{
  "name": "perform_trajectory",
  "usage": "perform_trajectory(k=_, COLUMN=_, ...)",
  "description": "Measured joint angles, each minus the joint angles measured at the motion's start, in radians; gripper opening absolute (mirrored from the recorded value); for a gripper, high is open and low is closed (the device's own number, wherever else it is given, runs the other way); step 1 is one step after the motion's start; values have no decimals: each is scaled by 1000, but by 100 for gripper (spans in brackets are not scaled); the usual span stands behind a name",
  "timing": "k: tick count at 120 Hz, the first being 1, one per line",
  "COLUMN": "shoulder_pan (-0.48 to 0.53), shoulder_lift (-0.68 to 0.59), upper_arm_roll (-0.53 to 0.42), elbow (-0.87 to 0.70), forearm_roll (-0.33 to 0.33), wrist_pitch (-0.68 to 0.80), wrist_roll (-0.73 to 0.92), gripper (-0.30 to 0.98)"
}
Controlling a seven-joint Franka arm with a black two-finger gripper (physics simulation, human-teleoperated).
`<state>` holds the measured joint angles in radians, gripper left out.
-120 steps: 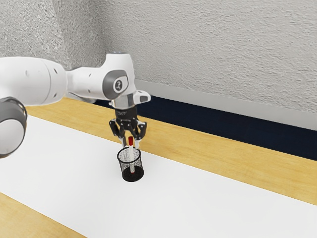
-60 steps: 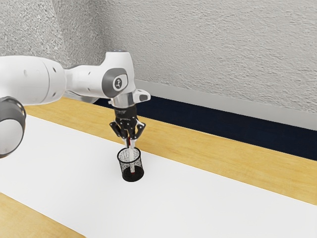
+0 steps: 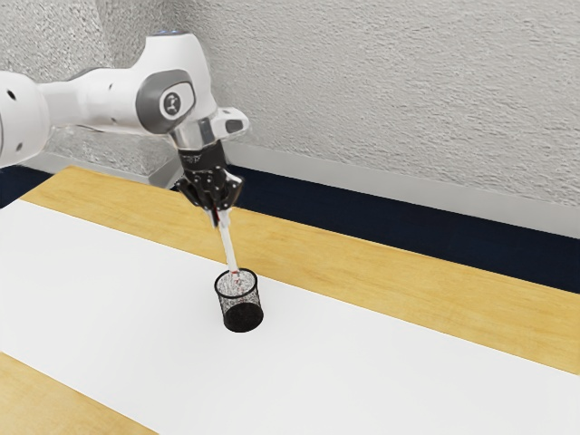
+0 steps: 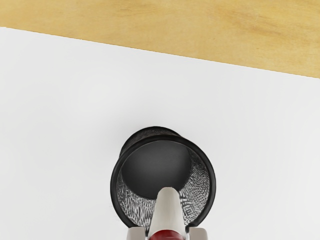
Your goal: Take the marker out of the pen holder and place it to the left of the pen holder.
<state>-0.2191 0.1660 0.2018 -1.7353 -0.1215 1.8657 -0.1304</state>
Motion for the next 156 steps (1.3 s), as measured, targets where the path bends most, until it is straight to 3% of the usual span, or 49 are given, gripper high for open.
perform_trajectory(k=15, shoulder_pan=-2, shoulder_lift=-3, upper_arm_roll=114, elbow=67, forearm_roll=20, wrist_pitch=-36, wrist_roll=3, gripper=-9)
perform_trajectory(k=30, shoulder_pan=17, shoulder_lift=0, upper_arm_roll=228, elbow=12, forearm_roll=28, wrist_pitch=-83, wrist_roll=13, gripper=-9)
perform_trajectory(k=48, shoulder_pan=10, shoulder_lift=8, upper_arm_roll=248, elbow=-148, forearm_roll=32, wrist_pitch=-112, wrist_roll=23, gripper=-8)
perform_trajectory(k=81, shoulder_pan=20, shoulder_lift=41, upper_arm_roll=254, elbow=-164, forearm_roll=71, wrist_pitch=-346, wrist_roll=40, gripper=-8)
perform_trajectory(k=100, shoulder_pan=22, shoulder_lift=70, upper_arm_roll=254, elbow=-157, forearm_roll=70, wrist_pitch=-412, wrist_roll=48, gripper=26)
perform_trajectory(k=113, shoulder_pan=20, shoulder_lift=64, upper_arm_roll=254, elbow=-141, forearm_roll=68, wrist_pitch=-430, wrist_roll=51, gripper=43)
perform_trajectory(k=136, shoulder_pan=-5, shoulder_lift=27, upper_arm_roll=138, elbow=-104, forearm_roll=29, wrist_pitch=-8, wrist_roll=233, gripper=57)
perform_trajectory(k=156, shoulder_pan=-1, shoulder_lift=26, upper_arm_roll=132, elbow=-108, forearm_roll=12, wrist_pitch=169, wrist_roll=379, gripper=62)
